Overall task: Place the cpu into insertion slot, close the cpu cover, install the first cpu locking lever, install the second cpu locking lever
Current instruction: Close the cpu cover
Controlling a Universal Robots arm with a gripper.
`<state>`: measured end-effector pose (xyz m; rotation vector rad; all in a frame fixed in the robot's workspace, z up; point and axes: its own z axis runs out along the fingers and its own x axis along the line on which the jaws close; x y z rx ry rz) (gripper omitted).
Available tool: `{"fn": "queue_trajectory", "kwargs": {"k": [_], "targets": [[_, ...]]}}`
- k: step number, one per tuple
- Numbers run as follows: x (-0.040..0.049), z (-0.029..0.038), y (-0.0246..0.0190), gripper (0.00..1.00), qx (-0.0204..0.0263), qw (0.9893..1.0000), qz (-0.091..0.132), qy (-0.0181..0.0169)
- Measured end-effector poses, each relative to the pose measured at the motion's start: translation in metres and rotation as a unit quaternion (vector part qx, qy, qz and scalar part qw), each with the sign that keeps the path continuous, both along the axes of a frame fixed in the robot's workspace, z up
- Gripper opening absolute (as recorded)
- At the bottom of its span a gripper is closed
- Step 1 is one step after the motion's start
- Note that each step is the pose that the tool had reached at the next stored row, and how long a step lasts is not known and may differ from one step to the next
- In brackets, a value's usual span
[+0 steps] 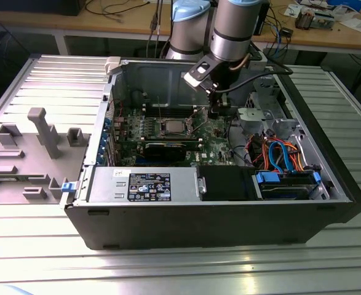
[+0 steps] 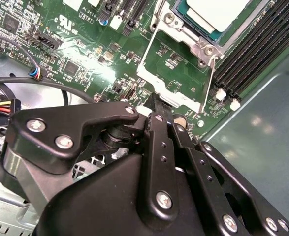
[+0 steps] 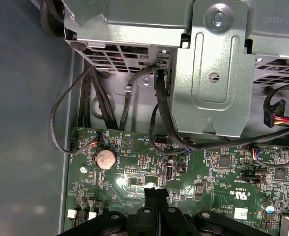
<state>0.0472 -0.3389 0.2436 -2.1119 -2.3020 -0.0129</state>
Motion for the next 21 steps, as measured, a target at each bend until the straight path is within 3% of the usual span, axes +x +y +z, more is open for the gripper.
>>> {"fn": "queue_trajectory", "kwargs": {"k": [21], "targets": [[-0.0115,0.0000,0.0000,0.11,0.0004,1.0000,0.000,0.0000]]}}
